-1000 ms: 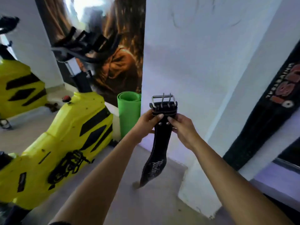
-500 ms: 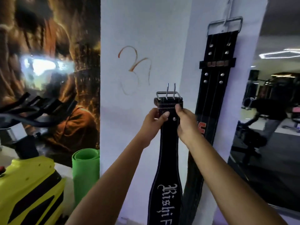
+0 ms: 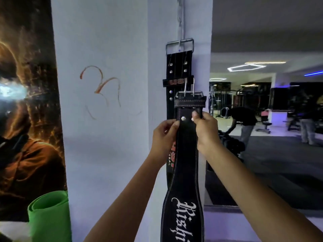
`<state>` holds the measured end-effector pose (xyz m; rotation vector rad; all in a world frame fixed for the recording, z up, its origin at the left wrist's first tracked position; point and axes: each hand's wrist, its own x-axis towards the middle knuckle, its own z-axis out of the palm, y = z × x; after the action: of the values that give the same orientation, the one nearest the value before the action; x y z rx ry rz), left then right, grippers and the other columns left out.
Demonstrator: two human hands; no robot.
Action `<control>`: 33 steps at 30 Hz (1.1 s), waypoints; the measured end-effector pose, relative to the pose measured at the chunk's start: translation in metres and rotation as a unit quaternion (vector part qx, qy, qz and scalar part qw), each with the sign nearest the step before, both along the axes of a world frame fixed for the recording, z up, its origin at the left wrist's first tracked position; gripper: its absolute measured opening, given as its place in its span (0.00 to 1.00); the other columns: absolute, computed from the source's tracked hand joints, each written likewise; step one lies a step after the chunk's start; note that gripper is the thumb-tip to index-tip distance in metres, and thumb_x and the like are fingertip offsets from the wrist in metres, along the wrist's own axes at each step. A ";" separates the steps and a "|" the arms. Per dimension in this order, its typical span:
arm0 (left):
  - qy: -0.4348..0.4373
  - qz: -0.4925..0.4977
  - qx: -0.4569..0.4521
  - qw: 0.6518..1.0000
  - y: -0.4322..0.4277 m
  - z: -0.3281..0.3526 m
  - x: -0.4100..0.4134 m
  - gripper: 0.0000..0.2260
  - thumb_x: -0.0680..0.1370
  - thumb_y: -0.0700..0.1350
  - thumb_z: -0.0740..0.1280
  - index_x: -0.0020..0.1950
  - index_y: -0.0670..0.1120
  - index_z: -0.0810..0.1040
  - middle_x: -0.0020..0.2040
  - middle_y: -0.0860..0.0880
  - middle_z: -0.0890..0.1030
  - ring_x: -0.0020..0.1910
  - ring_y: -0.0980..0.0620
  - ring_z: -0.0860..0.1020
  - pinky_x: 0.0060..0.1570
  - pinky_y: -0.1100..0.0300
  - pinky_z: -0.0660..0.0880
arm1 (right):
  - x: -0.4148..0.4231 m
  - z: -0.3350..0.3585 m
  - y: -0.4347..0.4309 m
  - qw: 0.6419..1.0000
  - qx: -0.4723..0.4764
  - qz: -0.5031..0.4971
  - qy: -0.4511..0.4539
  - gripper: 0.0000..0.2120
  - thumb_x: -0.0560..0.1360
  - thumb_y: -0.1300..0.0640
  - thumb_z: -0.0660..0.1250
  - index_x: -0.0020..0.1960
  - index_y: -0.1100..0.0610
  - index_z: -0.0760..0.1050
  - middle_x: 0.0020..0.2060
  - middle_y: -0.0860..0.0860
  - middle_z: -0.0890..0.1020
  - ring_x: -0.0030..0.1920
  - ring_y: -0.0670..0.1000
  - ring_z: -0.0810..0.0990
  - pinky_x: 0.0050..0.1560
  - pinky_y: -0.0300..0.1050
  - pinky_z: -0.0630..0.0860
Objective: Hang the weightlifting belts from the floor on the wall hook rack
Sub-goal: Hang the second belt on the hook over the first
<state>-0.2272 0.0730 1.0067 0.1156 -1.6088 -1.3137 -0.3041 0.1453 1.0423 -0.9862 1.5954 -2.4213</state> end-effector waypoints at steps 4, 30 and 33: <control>-0.050 -0.046 -0.030 0.997 0.017 -0.017 -0.005 0.08 0.78 0.42 0.64 0.46 0.37 0.78 0.35 0.48 0.79 0.31 0.59 0.76 0.30 0.70 0.72 | -0.009 0.013 0.015 1.000 -0.025 -0.001 0.007 0.05 0.77 0.59 0.63 0.44 0.57 0.77 0.35 0.48 0.76 0.41 0.48 0.73 0.43 0.43 0.69; -0.236 -0.172 0.031 0.956 0.032 -0.106 0.026 0.07 0.75 0.44 0.69 0.50 0.44 0.80 0.47 0.45 0.85 0.47 0.47 0.84 0.47 0.56 0.81 | -0.011 0.029 0.051 0.994 0.048 0.094 0.011 0.05 0.75 0.60 0.66 0.50 0.55 0.78 0.60 0.56 0.79 0.66 0.54 0.72 0.72 0.57 0.63; -0.255 -0.193 0.044 0.946 0.033 -0.118 0.032 0.04 0.74 0.44 0.69 0.47 0.45 0.81 0.43 0.48 0.85 0.43 0.52 0.84 0.41 0.62 0.80 | -0.012 0.029 0.056 0.996 0.031 0.086 0.001 0.07 0.75 0.60 0.66 0.53 0.57 0.78 0.60 0.55 0.79 0.68 0.54 0.71 0.73 0.58 0.62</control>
<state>-0.1952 0.1061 0.8885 0.2165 -2.0813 -1.7615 -0.3164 0.2009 1.0712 -1.0684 1.5097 -2.2450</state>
